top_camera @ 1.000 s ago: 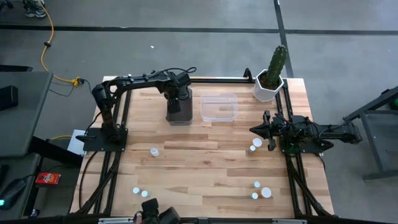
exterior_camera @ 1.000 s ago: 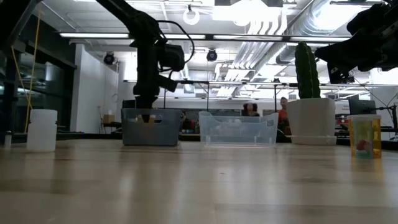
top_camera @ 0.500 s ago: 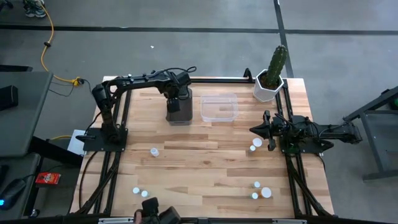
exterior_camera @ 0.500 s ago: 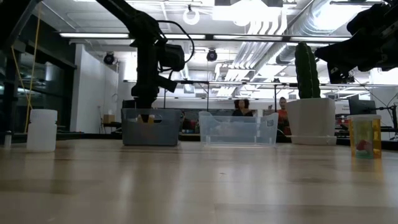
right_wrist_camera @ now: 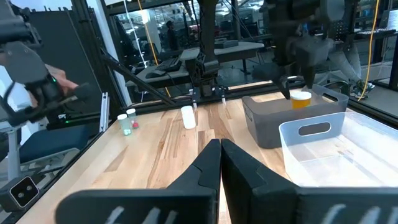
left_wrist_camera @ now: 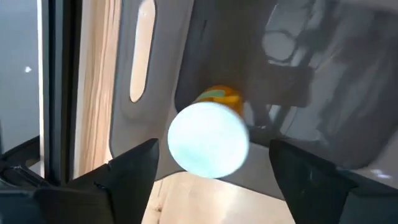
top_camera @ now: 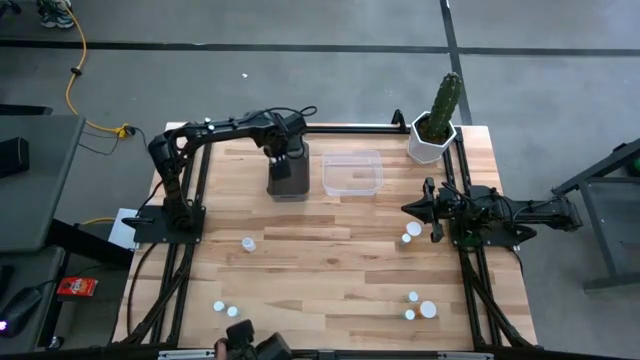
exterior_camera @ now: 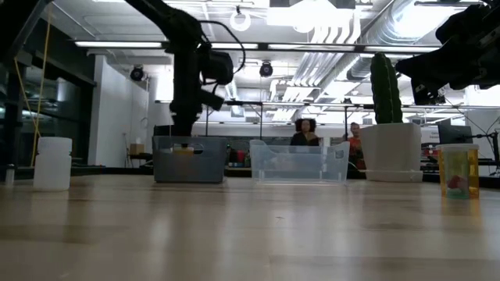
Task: Pick and place medicine bottles into bin by pill shape (circle, oval)
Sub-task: Put the white tablet bottle into the transparent bin
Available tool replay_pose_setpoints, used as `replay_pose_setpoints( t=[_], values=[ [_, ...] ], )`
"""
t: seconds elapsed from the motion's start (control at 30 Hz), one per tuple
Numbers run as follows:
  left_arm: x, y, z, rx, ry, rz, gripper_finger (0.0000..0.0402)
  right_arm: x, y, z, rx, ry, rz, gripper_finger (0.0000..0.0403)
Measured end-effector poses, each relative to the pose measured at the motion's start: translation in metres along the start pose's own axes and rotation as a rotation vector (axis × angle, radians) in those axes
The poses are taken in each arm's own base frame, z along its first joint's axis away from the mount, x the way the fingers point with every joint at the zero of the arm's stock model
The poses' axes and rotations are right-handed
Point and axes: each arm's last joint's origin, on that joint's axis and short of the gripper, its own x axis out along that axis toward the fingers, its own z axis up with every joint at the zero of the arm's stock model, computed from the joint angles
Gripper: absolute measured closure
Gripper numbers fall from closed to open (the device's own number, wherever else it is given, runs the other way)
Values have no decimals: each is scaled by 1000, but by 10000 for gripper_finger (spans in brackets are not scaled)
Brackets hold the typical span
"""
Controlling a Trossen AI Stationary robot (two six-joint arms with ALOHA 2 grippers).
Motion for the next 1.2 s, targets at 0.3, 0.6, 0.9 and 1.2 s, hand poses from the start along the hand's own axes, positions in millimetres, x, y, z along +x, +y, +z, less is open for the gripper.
replay_pose_setpoints(
  t=[0.3,0.6,0.9,1.2],
  values=[
    [-92,0,0,-270,-452,-242,103,0,0,0,0,0,0,398],
    [-161,-63,-63,-306,-1080,-388,105,0,0,0,0,0,0,398],
    [-141,-125,-137,-410,-1301,-467,106,0,0,0,0,-1,0,398],
    [-133,-135,-166,-345,-1303,-475,106,-3,2,25,248,-266,24,398]
  ],
)
